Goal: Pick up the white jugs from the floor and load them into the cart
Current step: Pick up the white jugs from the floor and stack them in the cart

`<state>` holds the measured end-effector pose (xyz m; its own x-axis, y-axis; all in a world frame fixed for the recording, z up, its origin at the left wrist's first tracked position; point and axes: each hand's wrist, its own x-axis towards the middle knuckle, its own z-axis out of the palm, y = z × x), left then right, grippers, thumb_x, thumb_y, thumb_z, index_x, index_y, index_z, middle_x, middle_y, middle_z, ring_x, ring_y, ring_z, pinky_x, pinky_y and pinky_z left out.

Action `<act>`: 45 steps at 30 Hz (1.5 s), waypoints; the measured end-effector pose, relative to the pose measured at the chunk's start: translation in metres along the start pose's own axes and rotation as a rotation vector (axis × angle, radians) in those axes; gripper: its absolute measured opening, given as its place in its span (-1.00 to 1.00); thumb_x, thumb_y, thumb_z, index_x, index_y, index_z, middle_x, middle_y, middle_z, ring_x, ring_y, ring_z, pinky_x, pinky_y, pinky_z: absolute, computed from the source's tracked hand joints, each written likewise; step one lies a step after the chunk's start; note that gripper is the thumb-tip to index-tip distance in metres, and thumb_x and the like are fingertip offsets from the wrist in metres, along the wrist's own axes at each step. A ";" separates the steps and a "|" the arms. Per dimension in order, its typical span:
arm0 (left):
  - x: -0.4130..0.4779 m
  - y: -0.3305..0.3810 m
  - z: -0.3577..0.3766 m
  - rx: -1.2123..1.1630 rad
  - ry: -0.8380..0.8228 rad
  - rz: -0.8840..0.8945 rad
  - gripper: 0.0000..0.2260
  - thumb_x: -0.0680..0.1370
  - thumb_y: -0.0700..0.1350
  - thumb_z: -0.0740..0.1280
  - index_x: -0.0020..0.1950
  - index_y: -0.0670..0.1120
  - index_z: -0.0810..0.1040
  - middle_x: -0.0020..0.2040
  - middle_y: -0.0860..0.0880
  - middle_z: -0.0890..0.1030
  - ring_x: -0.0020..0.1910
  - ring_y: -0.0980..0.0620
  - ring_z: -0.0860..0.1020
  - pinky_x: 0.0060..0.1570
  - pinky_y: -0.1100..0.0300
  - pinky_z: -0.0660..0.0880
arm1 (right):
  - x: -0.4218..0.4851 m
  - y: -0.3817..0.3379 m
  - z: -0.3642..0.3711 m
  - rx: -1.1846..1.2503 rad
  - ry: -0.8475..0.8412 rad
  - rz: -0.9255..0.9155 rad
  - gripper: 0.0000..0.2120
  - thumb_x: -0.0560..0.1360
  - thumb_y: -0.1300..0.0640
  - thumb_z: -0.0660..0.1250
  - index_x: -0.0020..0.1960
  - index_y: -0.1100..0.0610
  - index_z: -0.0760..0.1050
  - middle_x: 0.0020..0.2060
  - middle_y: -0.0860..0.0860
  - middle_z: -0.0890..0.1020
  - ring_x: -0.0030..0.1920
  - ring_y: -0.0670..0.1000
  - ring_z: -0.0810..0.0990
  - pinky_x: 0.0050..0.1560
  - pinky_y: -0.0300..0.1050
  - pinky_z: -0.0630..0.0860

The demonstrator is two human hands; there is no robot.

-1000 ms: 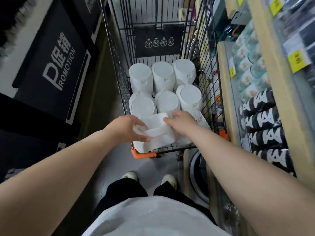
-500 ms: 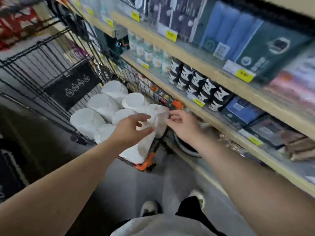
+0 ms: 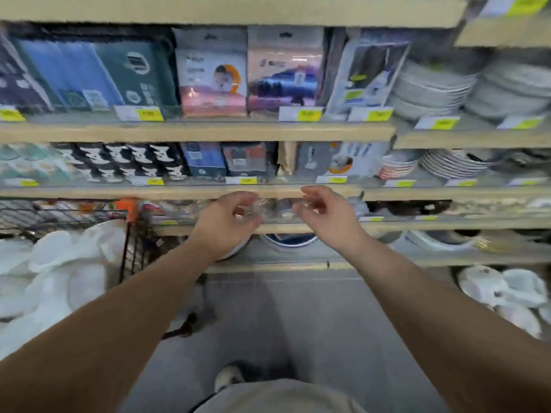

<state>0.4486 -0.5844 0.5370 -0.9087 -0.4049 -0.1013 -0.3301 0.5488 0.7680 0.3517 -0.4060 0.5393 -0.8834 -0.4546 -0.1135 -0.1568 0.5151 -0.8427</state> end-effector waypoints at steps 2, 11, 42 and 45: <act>0.000 0.039 0.044 -0.014 -0.064 0.050 -0.68 0.50 -0.02 0.44 0.25 0.05 0.55 0.09 0.12 0.57 0.09 0.10 0.55 0.15 0.26 0.42 | -0.021 0.033 -0.049 0.020 0.088 0.047 -0.59 0.48 0.04 0.43 0.29 0.12 0.51 0.00 -0.04 0.58 0.03 -0.02 0.59 0.17 -0.14 0.48; 0.000 0.194 0.245 -0.104 -0.345 0.311 -0.69 0.47 -0.06 0.48 0.19 0.10 0.56 0.06 0.10 0.61 0.02 0.10 0.58 0.12 0.17 0.49 | -0.123 0.172 -0.236 0.098 0.441 0.295 -0.62 0.49 0.01 0.41 0.28 0.07 0.51 0.06 -0.04 0.60 0.10 -0.04 0.58 0.18 -0.10 0.50; 0.147 0.497 0.799 0.132 -0.764 0.305 -0.61 0.50 -0.06 0.44 0.31 0.02 0.51 0.12 0.10 0.55 0.05 0.05 0.55 0.19 -0.02 0.51 | -0.090 0.595 -0.683 0.242 0.632 0.822 -0.57 0.53 -0.02 0.35 0.36 0.06 0.43 0.16 -0.01 0.58 -0.01 -0.05 0.56 -0.25 -0.23 0.49; 0.153 0.488 0.846 0.155 -0.706 0.168 -0.63 0.51 -0.01 0.41 0.32 0.03 0.50 0.15 0.10 0.56 0.05 0.06 0.55 0.13 0.07 0.50 | -0.071 0.648 -0.706 0.250 0.518 0.878 -0.55 0.52 -0.03 0.37 0.37 0.06 0.43 0.15 -0.01 0.57 -0.02 -0.03 0.57 -0.15 -0.19 0.47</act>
<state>-0.0676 0.2404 0.3610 -0.8810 0.2313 -0.4128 -0.1571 0.6798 0.7164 0.0009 0.4733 0.3725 -0.7329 0.4032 -0.5479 0.6741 0.3217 -0.6649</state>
